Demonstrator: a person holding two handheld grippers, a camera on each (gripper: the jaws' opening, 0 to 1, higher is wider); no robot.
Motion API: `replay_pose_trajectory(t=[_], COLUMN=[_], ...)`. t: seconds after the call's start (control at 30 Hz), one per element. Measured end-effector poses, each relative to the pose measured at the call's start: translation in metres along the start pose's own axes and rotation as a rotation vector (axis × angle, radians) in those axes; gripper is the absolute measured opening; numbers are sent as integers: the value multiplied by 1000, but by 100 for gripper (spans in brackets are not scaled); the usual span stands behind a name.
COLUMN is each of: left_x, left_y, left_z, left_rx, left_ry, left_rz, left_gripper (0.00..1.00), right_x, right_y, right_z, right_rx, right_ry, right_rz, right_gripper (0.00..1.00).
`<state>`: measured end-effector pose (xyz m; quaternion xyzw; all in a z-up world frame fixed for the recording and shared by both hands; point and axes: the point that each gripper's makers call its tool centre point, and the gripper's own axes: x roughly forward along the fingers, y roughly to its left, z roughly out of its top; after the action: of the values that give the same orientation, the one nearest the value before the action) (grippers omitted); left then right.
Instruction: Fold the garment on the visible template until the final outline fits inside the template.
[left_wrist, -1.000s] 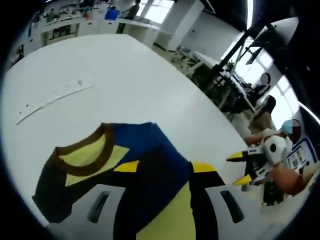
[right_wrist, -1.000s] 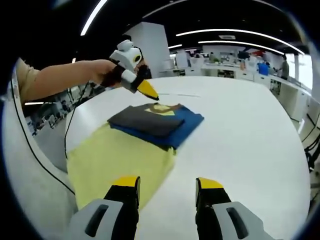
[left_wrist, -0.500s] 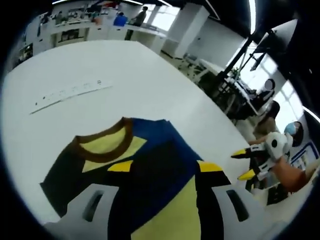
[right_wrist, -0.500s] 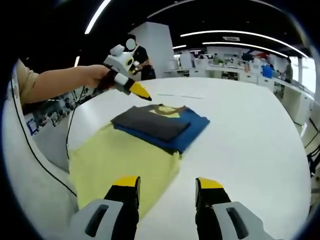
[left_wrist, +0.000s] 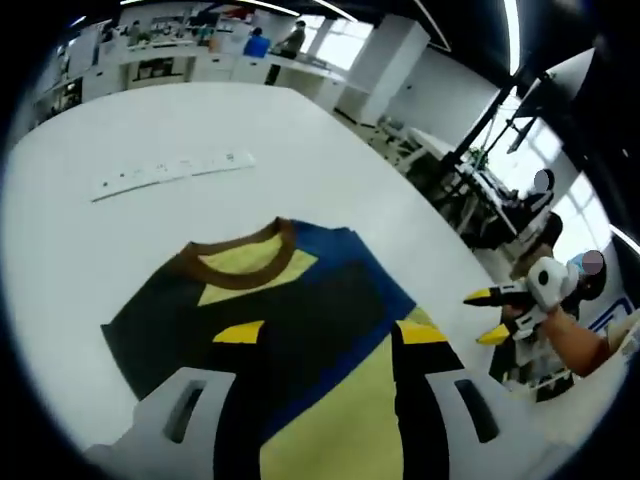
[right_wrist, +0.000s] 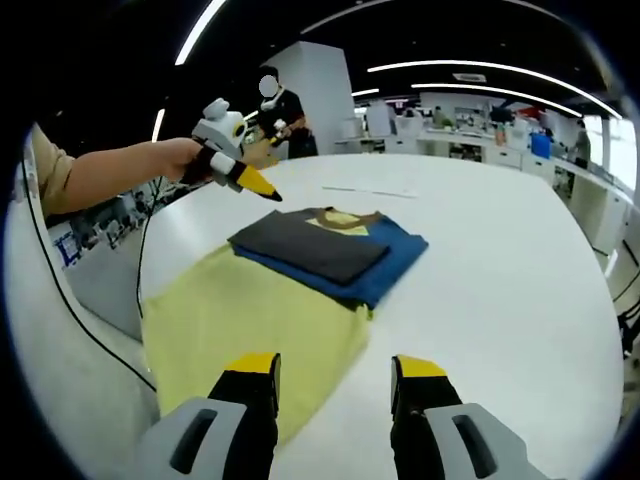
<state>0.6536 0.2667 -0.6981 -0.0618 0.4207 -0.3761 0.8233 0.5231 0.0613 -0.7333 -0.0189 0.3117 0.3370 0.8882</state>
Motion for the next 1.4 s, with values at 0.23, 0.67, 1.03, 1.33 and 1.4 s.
replay_pose_trajectory(t=[0.23,0.67,1.03,1.33,1.4], left_x=[-17,-48,-78,-93,-94], left_y=[14,21,31,42,40], left_z=[-15,-44,-66,-86,-89], left_rx=[-27,-32,-39,-78,-77], left_ry=[-17,-50,-70,-100,-106], left_rz=[25,49,84,109,101], left_gripper=[49,50,50,50,50], right_x=[0,-1,-3,0,0], right_y=[2,8,13,14,15], right_z=[0,-1,0,0,0], right_rx=[-7,-15,-26,-31,-33], right_ry=[2,10,18,30,32], right_rz=[5,12,15,19,20], right_gripper=[41,41,41,41,41])
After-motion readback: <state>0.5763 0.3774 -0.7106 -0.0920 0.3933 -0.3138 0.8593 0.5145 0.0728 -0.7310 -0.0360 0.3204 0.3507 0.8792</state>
